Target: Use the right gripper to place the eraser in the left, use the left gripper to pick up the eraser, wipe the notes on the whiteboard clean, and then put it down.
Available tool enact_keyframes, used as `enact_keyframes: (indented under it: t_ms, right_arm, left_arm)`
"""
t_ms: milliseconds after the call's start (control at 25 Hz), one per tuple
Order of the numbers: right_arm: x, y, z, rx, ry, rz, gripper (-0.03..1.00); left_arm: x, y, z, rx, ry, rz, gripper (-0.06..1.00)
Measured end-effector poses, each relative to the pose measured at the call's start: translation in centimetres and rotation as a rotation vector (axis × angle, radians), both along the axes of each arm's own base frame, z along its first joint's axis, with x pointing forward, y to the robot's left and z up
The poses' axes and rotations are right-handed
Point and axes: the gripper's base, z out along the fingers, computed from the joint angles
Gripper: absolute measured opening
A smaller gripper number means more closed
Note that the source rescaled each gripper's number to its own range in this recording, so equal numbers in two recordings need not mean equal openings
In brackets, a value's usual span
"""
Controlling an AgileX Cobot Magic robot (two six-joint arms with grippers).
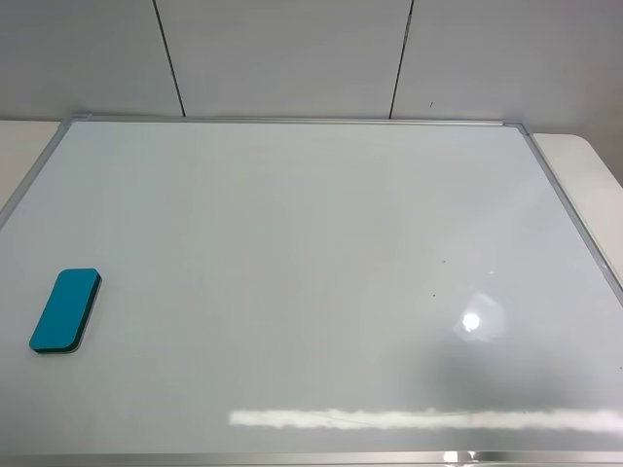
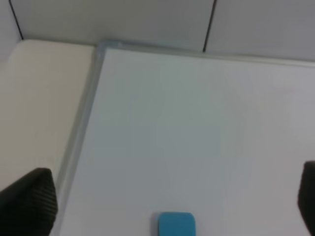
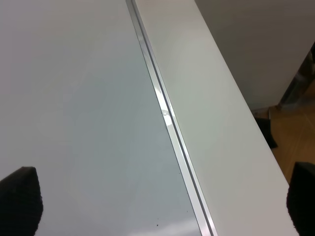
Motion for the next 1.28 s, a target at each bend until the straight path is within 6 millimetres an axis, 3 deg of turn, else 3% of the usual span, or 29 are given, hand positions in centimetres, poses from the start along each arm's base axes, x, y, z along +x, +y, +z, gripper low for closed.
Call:
enact_keyframes:
  t_ms: [280,600,840,960,1280]
  right_arm:
    - [0.0,0.0,0.0,0.0,0.0,0.0,1.0]
    - [0.0,0.0,0.0,0.0,0.0,0.0,1.0]
    - [0.0,0.0,0.0,0.0,0.0,0.0,1.0]
    - [0.0,0.0,0.0,0.0,0.0,0.0,1.0]
    - [0.0,0.0,0.0,0.0,0.0,0.0,1.0]
  left_arm:
    - [-4.0,1.0,-0.6,0.061,-0.04,0.055,0.99]
    - [-7.1,1.4,-1.5,0.059,-0.104,0.074,0.99]
    - [-6.7,1.0,-3.2,0.018,-0.01,0.044,0.99]
    - [-5.7,0.7,-5.4,0.006,0.077,0.028,1.0]
    - [-5.6,0.1,-5.8,0.029,0.096,-0.054,1.0]
